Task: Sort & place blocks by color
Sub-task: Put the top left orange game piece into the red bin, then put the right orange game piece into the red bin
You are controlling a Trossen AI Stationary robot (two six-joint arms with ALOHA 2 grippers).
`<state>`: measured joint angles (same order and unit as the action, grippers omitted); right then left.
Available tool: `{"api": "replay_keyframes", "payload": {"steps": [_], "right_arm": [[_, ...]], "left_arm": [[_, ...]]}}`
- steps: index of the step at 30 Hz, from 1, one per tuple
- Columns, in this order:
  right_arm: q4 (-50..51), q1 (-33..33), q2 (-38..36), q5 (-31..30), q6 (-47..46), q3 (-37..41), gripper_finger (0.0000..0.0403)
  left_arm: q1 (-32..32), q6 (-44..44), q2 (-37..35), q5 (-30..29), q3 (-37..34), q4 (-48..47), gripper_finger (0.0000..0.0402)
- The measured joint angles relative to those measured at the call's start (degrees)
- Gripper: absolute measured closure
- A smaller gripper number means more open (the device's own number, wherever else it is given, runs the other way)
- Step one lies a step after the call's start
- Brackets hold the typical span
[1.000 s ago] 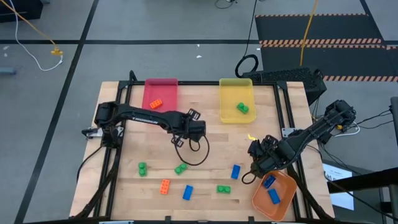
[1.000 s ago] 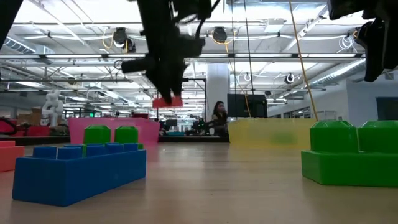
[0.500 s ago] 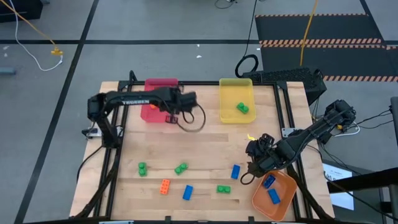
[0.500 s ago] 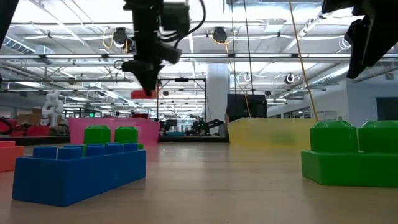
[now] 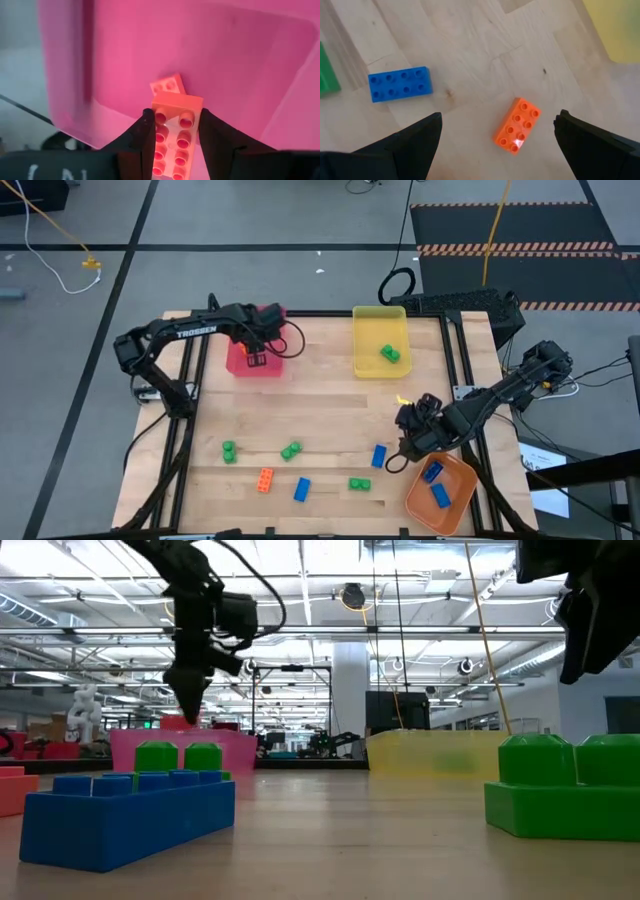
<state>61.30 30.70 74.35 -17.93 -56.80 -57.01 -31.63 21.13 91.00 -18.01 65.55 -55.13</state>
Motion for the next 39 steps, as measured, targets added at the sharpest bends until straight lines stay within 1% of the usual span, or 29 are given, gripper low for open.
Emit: {"api": "replay_keyframes", "payload": {"steps": [2, 6, 9, 12, 14, 17, 21, 23, 25, 29, 30, 32, 35, 39], "right_arm": [[-0.53, -0.38, 0.0, 0.08, 0.65, 0.0, 0.0035], [-0.72, -1.32, 0.0, 0.21, 1.76, 0.0, 0.0035], [-0.74, -2.09, 0.0, 0.21, 2.31, 0.0, 0.0035], [-0.49, -2.82, 0.0, 0.21, 2.65, 0.0, 0.0035], [0.11, -3.44, 0.0, 0.22, 2.58, 0.0, 0.0035], [1.88, -4.64, 0.0, 0.26, 1.67, 0.0, 0.0035], [5.94, -6.86, 0.0, 3.22, -1.38, 0.0, 0.0035], [6.23, -8.04, 0.0, 4.8, -2.37, 0.55, 0.0035], [6.22, -9.35, 0.0, 6.9, -2.55, 1.68, 0.0035], [2.59, -12.38, 0.0, 11.44, -2.48, 5.39, 0.0035], [1.25, -13.11, 0.0, 12.3, -2.25, 6.52, 0.0035], [-1.52, -14.31, 0.0, 13.86, -1.42, 8.66, 0.0035], [-4.93, -15.17, 0.02, 15.73, -0.87, 11.33, 0.004], [-6.18, -15.37, 0.0, 16.64, -0.78, 13.57, 0.0058]], "left_arm": [[-0.06, -0.24, 0.0, -0.02, -0.81, 1.0, 0.0247], [0.83, -0.8, 0.0, 0.03, -0.75, 1.51, 0.0154], [1.74, -1.02, 0.0, 0.02, -0.71, 1.82, 0.0095], [2.48, -1.99, 0.0, 0.01, -0.71, 1.75, 0.0054], [3.12, -3.02, -0.01, 0.01, -0.71, 1.71, 0.004], [4.31, -5.53, -1.2, 0.01, -0.71, 1.29, 0.0037], [6.86, -9.15, -4.27, 0.24, -0.65, 0.47, 0.0054], [8.62, -10.21, -6.46, 1.42, -0.63, 0.2, 0.0066], [10.28, -11.77, -8.79, 4.41, -0.65, 0.23, 0.0078], [14.6, -15.3, -13.12, 9.64, -0.62, 3.63, 0.0098], [15.87, -15.9, -13.87, 10.13, -0.65, 4.72, 0.0103], [18.67, -17.01, -15.01, 10.63, -0.62, 8.09, 0.0111], [22.43, -17.69, -15.87, 10.72, -0.62, 10.46, 0.012], [26.43, -19.41, -15.64, 10.72, -0.71, 12.89, 0.0129]]}}
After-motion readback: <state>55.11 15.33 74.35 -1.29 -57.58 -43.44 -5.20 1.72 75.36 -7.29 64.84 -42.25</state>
